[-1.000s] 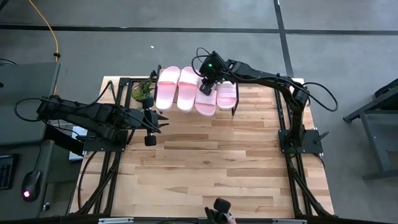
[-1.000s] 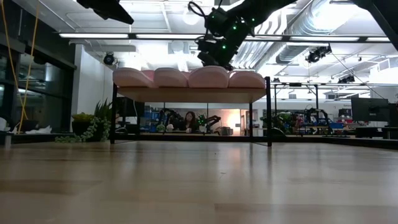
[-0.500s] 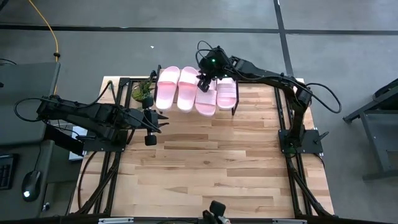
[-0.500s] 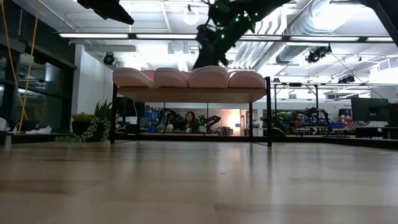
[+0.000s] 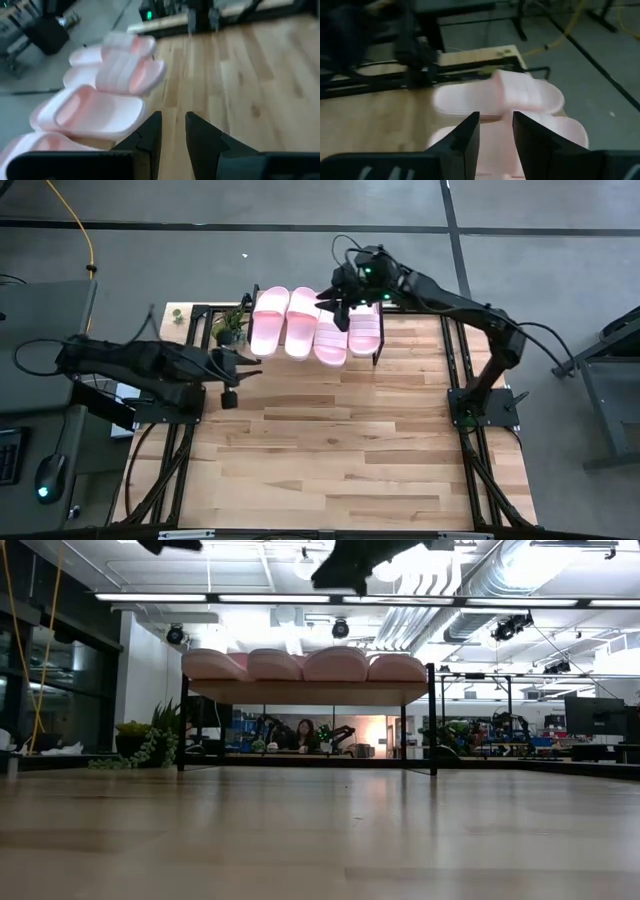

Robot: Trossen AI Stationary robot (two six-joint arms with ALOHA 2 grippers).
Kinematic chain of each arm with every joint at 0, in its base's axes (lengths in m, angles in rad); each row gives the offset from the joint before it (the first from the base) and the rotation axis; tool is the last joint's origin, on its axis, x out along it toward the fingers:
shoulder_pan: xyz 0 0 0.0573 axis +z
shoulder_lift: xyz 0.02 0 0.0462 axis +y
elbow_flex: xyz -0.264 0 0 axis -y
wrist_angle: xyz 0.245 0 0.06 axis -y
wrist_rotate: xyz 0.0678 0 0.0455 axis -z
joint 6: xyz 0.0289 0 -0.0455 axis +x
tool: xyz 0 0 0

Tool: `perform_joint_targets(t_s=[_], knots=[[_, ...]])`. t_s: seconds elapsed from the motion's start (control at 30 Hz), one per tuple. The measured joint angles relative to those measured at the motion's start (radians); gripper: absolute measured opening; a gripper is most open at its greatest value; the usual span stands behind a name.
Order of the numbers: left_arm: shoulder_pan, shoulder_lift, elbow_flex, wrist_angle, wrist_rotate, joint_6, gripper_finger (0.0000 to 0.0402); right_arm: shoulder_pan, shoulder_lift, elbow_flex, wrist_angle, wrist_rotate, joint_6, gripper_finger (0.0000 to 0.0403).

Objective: Pick and place slides into the shelf
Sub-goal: Return to Home Position

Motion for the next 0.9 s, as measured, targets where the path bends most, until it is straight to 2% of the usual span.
perform_joint_targets(t_s=[0.3, 0.6, 0.7, 0.9], knots=[[0.0, -0.157, 0.0, 0.033, 0.109, 0.001, 0.0073, 0.049, -0.106, -0.002, -0.043, -0.111, -0.036, 0.008], [0.0, -0.216, 0.0, 0.011, 0.069, -0.001, 0.0073, 0.071, -0.159, -0.002, -0.159, -0.146, -0.044, 0.0078], [0.0, -0.228, 0.0, 0.016, 0.082, -0.022, 0.0073, 0.07, -0.167, -0.002, -0.192, -0.229, -0.045, 0.0078], [0.0, -0.224, 0.0, 0.019, 0.108, -0.062, 0.0073, 0.072, -0.179, -0.002, -0.196, -0.467, -0.061, 0.0078]])
